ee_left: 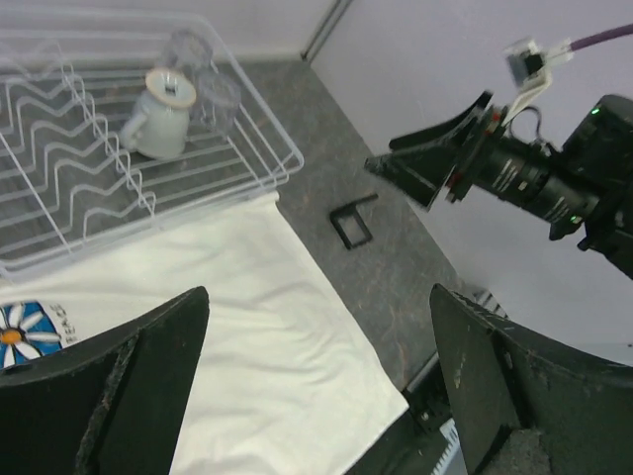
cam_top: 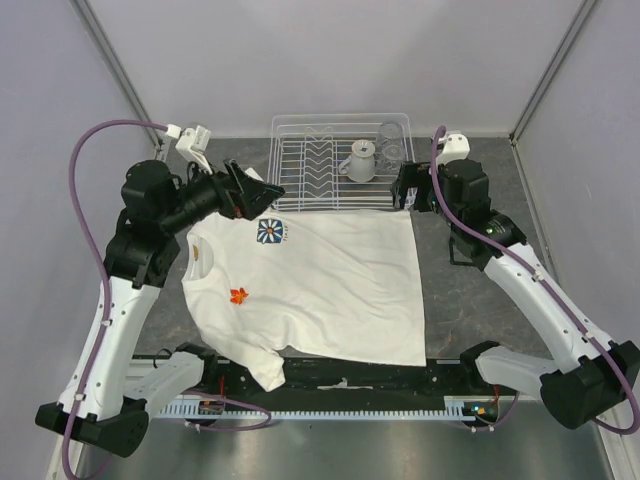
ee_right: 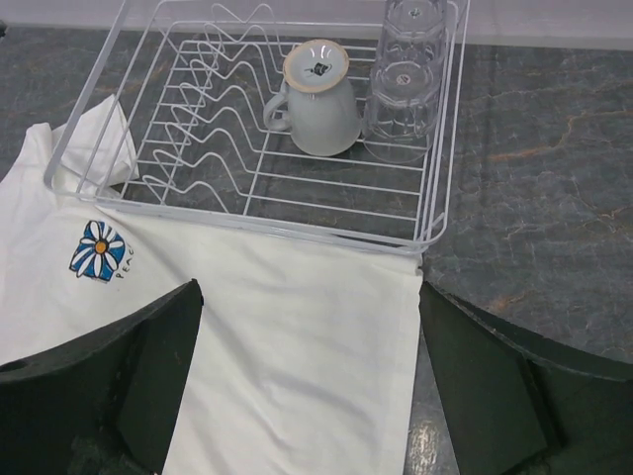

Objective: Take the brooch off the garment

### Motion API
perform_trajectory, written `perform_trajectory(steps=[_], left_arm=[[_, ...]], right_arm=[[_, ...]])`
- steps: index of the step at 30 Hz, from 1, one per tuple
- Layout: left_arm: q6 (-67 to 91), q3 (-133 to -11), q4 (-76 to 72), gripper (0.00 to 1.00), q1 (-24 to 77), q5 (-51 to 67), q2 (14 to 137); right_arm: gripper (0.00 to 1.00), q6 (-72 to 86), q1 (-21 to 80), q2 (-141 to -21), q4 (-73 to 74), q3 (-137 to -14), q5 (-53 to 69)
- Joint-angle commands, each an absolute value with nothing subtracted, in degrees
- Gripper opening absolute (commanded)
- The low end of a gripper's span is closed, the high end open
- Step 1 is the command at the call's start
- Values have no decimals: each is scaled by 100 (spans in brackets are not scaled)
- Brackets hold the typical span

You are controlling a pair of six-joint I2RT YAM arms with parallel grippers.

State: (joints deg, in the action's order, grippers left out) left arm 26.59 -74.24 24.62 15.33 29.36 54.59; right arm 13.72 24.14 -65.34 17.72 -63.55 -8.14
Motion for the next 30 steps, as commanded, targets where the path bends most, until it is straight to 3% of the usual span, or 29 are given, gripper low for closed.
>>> perform_trajectory(steps=[1,4,11,13,14,15,17,20,22,24,25,27,30], left_arm=[[3068,-7165,3110,100,1468,3156,5546],[2936,-6726,3426,100,1468,2340,5230],[3374,-5679,4278,99,1415,532,4272],[3839,-5355,4534,88,1406,12,3947],[4006,-5222,4735,75,1406,-226,3816],[4217,-5108,4772,55,1406,-298,3606],[4385,-4712,4790,55,1406,-282,3428],[4815,-4246,4799,73,1406,-202,3270],[5053,-3948,4738,81,1406,-176,3217],[5237,-3745,4571,79,1406,-141,3164],[5317,-3518,4527,76,1406,-106,3138],[5528,-3288,4386,66,1398,-105,3059],[5791,-2954,4307,62,1397,-473,3120]], right_arm=[[98,1450,2452,-6731,1617,-6846,-783],[98,1459,2837,-7065,1574,-7145,-326],[98,1704,4988,-8181,627,-7181,-26],[98,1897,5377,-8524,274,-7014,254],[97,1985,5657,-8612,-110,-6805,324],[96,2073,5756,-8770,-314,-6681,421],[93,2458,5984,-8938,-901,-6313,755],[89,2977,6248,-9359,-1763,-5943,1282],[80,3111,6363,-9711,-2064,-5880,1414],[71,3207,6486,-10000,-2293,-5871,1398],[62,3217,6495,-10072,-2390,-5854,1371],[58,3278,6513,-10299,-2715,-5775,1257],[58,3304,6504,-10651,-2883,-5941,1100]])
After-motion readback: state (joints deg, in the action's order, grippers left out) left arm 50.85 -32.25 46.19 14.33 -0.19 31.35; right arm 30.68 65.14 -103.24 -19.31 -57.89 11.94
